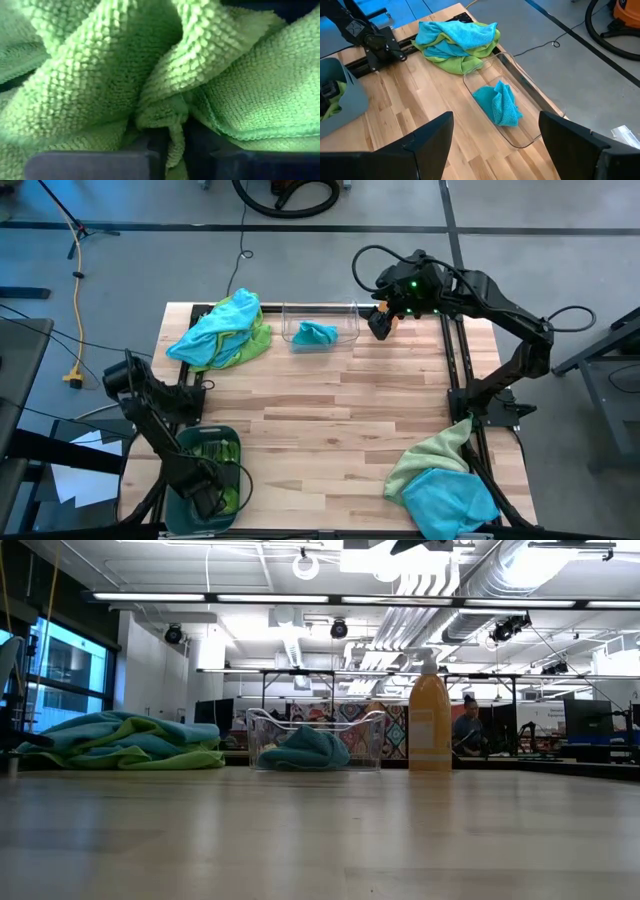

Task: Sort microfiber towel by color & place in baskets
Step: Put the green microfiber towel into the blue bin, then put the blue microfiber towel into the transparent bin

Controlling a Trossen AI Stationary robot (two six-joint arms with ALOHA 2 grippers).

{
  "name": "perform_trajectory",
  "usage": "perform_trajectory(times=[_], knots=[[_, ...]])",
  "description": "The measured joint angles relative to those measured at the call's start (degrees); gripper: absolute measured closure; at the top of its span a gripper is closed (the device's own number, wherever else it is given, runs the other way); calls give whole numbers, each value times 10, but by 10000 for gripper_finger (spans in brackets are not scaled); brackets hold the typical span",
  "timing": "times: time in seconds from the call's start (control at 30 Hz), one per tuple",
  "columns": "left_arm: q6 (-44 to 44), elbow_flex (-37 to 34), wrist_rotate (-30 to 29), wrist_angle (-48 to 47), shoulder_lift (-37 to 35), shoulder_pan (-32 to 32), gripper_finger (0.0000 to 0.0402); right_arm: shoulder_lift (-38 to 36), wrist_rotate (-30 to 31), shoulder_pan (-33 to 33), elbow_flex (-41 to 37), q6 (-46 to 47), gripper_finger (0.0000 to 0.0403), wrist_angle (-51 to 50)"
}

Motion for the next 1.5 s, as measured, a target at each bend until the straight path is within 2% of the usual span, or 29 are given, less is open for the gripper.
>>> perform_trajectory(times=[0.2, 0.4, 0.53, 0.67, 1.03, 1.1, 1.13, 1.23, 1.33, 1.4, 1.5], knots=[[0, -1, 4, 1, -9, 0, 295, 0, 0, 0, 0, -1, 111, 0], [-2, 3, 21, -5, -17, 4, 256, 0, 0, 0, 0, -7, 111, 0], [10, 27, 52, -31, -36, 14, 247, 0, 0, 0, 0, -12, 111, 0], [19, 54, 52, -79, -78, 15, 246, 0, 0, 0, 0, -14, 111, 0], [8, 131, 55, -188, -248, 15, 246, 0, -1, 0, 0, -27, 111, 0], [4, 151, 14, -199, -281, 20, 247, 0, -3, 0, 0, -33, 111, -4], [-2, 161, -29, -205, -297, 24, 247, 0, -3, 0, 0, -36, 111, -7], [-24, 181, -223, -210, -339, 42, 247, 0, -10, 1, 0, -42, 111, -19], [-11, 187, -409, -194, -372, 81, 247, 0, -46, 1, 0, -44, 111, -45], [30, 186, -465, -165, -388, 122, 247, 0, -68, 5, 0, -48, 111, -69], [123, 186, -472, -110, -400, 208, 247, 0, -87, 17, 0, -61, 111, -107]])
